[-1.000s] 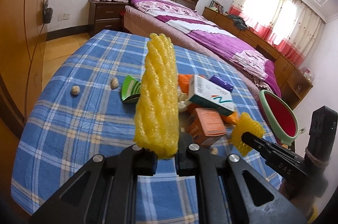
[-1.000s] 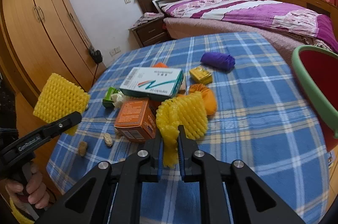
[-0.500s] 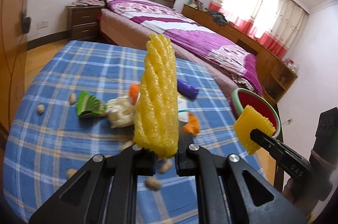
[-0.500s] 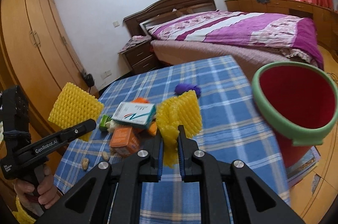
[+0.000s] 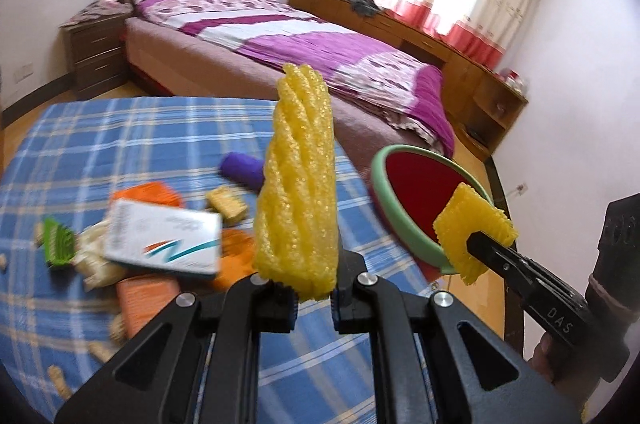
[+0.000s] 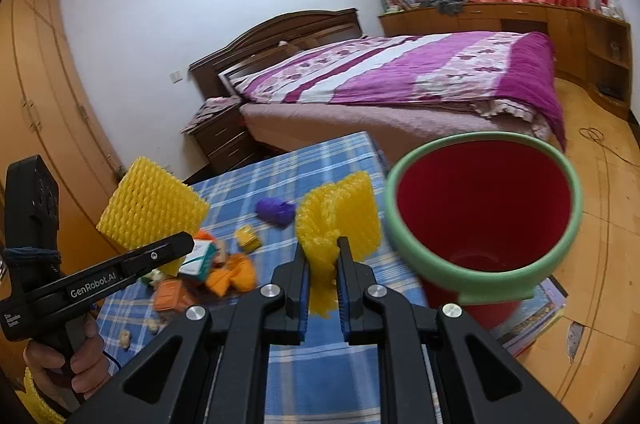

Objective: Collect trash
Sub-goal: 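Carry both foam nets over the red bucket and open both grippers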

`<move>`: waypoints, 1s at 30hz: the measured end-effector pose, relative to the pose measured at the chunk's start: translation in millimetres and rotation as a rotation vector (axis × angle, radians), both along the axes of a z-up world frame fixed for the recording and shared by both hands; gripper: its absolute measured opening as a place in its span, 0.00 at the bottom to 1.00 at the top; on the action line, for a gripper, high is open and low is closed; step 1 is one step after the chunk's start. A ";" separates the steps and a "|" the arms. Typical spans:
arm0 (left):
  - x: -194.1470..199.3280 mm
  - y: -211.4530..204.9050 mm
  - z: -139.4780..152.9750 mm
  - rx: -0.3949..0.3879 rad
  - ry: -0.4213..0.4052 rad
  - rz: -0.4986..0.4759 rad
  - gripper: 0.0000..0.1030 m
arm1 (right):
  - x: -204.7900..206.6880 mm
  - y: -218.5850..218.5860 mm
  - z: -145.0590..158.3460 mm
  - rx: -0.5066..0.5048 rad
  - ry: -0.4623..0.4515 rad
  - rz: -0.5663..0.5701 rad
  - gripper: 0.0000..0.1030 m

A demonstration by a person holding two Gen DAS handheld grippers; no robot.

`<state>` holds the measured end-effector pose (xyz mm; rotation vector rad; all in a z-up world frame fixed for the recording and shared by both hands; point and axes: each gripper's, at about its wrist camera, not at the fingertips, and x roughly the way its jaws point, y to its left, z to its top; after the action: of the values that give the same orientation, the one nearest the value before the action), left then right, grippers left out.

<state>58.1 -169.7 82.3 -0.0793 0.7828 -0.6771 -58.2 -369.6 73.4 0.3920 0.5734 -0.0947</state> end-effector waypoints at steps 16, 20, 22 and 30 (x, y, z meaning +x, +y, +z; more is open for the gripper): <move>6.7 -137.4 -6.3 0.079 -0.019 -0.222 0.11 | -10.4 -91.5 -22.5 0.049 0.033 -0.176 0.13; 8.0 -166.8 -17.0 0.110 -0.011 -0.259 0.11 | -10.4 -108.8 -29.4 0.070 0.040 -0.202 0.13; 8.8 -178.5 -22.2 0.127 -0.013 -0.272 0.11 | -9.3 -115.1 -32.4 0.076 0.043 -0.209 0.13; 13.9 -206.9 -33.8 0.163 -0.002 -0.304 0.12 | -6.5 -134.6 -44.2 0.090 0.061 -0.233 0.16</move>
<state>71.9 -376.6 48.5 0.1924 0.8540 -0.8972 -64.7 -504.2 29.2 0.5446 0.5923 -0.3062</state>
